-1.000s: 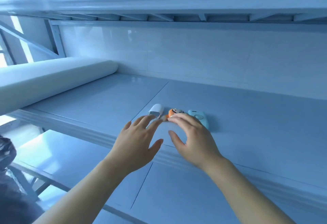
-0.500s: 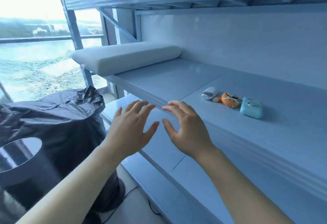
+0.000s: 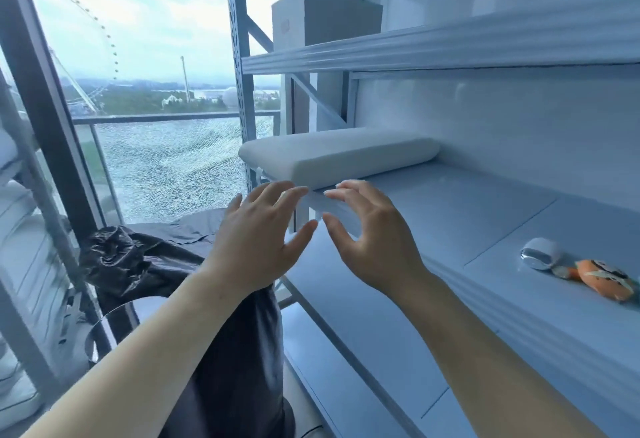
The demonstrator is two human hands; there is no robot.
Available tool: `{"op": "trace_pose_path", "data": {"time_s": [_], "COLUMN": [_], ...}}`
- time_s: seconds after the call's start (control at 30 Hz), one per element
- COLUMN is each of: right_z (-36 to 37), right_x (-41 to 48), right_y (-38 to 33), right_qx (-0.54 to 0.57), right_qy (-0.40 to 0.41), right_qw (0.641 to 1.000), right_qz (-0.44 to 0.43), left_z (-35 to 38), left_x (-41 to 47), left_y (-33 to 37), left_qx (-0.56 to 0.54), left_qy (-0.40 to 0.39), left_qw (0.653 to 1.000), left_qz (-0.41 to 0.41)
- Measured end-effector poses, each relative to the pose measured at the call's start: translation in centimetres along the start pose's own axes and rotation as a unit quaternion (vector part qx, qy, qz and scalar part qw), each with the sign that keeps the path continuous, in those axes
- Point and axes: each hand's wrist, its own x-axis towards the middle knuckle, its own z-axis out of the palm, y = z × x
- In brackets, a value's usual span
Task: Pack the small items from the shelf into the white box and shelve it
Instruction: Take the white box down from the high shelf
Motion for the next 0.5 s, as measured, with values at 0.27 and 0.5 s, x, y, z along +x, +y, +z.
{"op": "trace_pose_path", "data": {"time_s": [0.27,0.5], "right_z": [6.9,10.4], "right_x": [9.1,15.7], "right_y": [-2.0,-1.9], "right_qx": [-0.017,-0.042], "right_qy": [0.014,0.051], "right_qw": [1.0,0.998], "right_qz": [-0.019,-0.024], "left_z": [-1.9,-2.0], "left_x": [6.6,12.4], "left_y": [-9.4,-15.4], "left_qx": [0.008,0.013], "left_qy": [0.045,0.061], "left_qw": [0.998,0.997], "left_qz": [0.04,0.055]}}
